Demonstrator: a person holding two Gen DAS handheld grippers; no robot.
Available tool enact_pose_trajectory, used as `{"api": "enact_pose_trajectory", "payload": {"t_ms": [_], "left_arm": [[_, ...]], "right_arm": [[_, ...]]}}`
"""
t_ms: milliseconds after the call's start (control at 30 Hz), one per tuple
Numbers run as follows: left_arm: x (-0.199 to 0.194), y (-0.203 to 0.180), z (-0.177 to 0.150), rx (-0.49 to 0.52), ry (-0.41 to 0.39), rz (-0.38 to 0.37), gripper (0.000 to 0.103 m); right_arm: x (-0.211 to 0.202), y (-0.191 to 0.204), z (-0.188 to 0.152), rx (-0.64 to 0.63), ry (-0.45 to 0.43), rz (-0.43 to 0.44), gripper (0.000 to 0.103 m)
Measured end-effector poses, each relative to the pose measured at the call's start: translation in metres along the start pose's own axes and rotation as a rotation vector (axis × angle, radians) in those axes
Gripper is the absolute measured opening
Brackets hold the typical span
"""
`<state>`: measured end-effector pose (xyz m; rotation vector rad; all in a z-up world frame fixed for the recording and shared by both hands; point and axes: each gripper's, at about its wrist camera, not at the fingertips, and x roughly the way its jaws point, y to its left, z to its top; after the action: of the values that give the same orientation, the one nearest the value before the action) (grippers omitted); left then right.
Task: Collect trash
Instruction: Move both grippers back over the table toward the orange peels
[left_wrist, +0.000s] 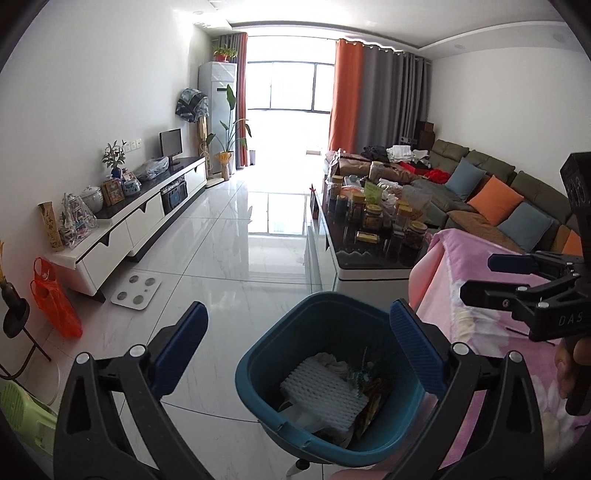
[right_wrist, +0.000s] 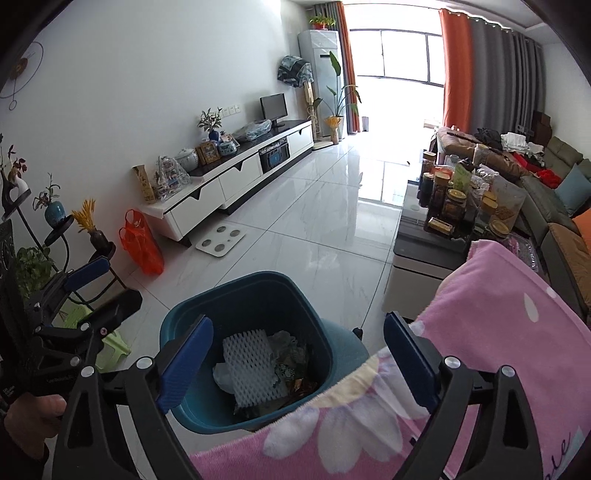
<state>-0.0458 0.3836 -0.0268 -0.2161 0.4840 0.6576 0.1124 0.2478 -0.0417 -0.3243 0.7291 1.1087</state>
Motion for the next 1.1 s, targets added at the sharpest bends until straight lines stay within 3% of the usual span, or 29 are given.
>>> {"api": "enact_pose_trajectory", "payload": {"t_ms": [200,467,867,1100], "left_arm": [[-0.031,-0.036,0.022,0.023,-0.059,-0.075,0.097],[-0.06,-0.113,0.032,0.097,-0.098,-0.223,0.097],[-0.087,-0.237,0.012,0.231,-0.09,-0.457,0.097],[-0.096,-0.283,-0.006,0.284,-0.072,-0.556,0.097]], "right_arm": [[-0.048,-0.027,-0.018,0.051,-0.085,-0.066,0.096],[-0.109,-0.067,-0.054,0.124,-0.169,-0.188,0.096],[-0.178,-0.118,-0.121,0.227,-0.2,-0.396,0.096],[-0.211,-0.139,-0.16,0.312,-0.214,-0.485,0.096]]}}
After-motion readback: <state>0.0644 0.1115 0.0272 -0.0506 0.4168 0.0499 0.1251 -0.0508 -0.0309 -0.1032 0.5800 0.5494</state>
